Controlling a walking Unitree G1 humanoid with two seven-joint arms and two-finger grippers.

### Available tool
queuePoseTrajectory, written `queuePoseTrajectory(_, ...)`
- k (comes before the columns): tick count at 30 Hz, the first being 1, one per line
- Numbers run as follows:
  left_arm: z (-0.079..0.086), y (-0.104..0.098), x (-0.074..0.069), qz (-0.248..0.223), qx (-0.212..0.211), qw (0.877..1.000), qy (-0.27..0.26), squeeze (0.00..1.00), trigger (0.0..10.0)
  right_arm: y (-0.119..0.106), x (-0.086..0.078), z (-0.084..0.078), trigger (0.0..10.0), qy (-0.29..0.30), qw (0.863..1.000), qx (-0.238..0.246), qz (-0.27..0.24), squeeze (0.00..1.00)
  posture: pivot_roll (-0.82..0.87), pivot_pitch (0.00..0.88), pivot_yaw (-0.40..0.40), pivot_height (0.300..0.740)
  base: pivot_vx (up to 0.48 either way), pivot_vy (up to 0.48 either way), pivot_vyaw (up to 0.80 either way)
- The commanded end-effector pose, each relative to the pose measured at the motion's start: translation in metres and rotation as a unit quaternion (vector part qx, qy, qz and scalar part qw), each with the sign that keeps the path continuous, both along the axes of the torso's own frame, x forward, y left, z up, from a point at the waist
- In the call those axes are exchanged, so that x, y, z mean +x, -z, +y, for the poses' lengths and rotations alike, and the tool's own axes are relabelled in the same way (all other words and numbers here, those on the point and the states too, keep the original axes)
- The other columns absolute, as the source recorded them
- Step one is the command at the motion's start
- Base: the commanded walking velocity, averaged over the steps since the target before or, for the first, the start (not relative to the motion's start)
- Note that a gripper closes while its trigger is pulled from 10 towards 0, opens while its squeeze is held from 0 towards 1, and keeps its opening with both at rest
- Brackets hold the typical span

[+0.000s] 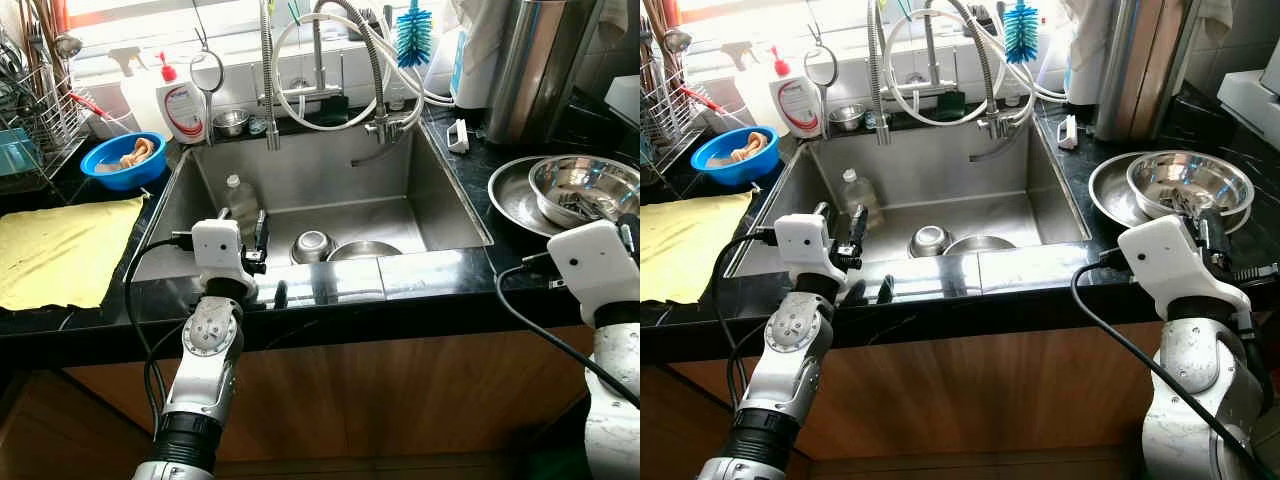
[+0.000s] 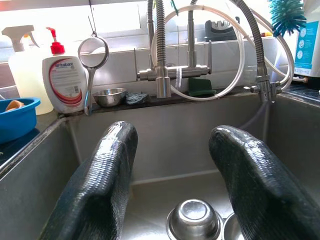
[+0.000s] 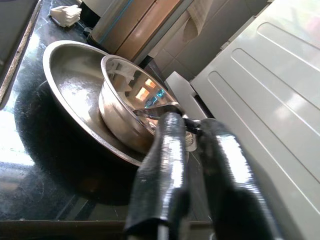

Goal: Kitchen organization

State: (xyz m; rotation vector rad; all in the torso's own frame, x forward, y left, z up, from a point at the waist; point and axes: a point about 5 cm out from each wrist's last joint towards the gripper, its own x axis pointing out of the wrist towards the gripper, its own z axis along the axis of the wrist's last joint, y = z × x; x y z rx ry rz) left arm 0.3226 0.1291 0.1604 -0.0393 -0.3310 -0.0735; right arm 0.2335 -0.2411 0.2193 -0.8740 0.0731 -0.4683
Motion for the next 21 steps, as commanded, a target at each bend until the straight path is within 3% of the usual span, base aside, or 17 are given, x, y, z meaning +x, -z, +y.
queuePoseTrajectory(1,0.003,0.003,0.001,0.009,0.0,1.0,0.0,0.0,10.0,-0.007,0.001,0.005,0.0,-0.009,1.0,-0.002,-0.018,0.0,-0.29,0.0,0.113,0.74,0.0,0.0,0.0)
queuePoseTrajectory(21,0.001,0.004,0.001,0.009,0.001,1.0,0.005,0.0,10.0,-0.02,0.003,0.007,0.0,-0.01,0.998,-0.014,-0.067,0.0,-0.28,0.0,0.114,0.74,0.0,0.0,0.0)
